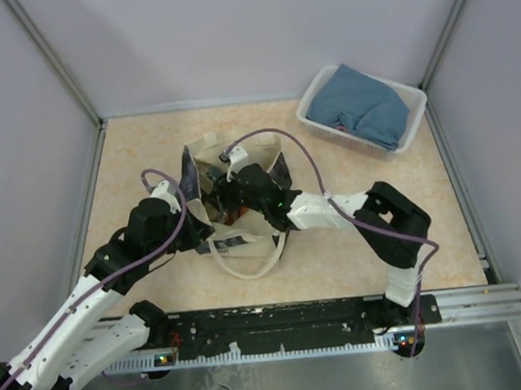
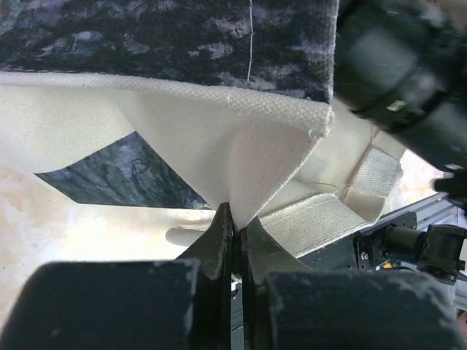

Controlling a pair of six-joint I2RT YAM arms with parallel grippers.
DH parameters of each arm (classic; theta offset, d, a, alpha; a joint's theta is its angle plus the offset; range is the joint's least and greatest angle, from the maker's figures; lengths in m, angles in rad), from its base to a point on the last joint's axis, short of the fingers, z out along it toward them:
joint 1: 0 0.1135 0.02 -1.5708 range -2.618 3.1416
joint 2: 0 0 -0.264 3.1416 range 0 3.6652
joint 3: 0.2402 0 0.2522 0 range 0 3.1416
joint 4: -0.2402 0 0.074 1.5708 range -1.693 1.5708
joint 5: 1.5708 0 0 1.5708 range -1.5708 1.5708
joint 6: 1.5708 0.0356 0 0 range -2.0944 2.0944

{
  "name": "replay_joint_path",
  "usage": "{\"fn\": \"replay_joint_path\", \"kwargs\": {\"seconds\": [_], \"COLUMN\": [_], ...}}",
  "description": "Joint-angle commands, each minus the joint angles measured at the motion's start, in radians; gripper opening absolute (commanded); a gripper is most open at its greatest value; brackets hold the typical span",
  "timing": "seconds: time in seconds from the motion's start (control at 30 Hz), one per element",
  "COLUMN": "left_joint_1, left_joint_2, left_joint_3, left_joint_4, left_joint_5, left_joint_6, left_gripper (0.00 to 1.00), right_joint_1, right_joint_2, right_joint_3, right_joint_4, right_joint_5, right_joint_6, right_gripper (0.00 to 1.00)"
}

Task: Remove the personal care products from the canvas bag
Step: Take out the care product from the canvas bag.

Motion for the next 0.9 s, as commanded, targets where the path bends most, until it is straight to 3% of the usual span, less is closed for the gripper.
{"fn": "replay_joint_path", "kwargs": {"seconds": [0.0, 0.37, 0.87], "left_joint_1": [-0.001, -0.001, -0.001], "left_joint_2": [0.01, 0.024, 0.004], "left_joint_3": [0.024, 0.034, 0.027], "left_joint_4": [-0.04, -0.039, -0.052], "left_joint_5": [-0.018, -0.023, -0.021], "left_joint_6": [0.024, 0.023, 0.017], "left_gripper": [0.0, 0.0, 0.0], "right_joint_1": [-0.006, -0.008, -0.011], "right_joint_2": [-0.224, -0.346, -0.153], "right_joint_3": [-0.005, 0.012, -0.046], "right_joint_4": [-0.047, -0.13, -0.044], "right_joint_5": [0.156, 0.303, 0.223], "right_joint_6": [-0.212, -0.438, -0.342], "right_gripper": [0.0, 0.0, 0.0]}}
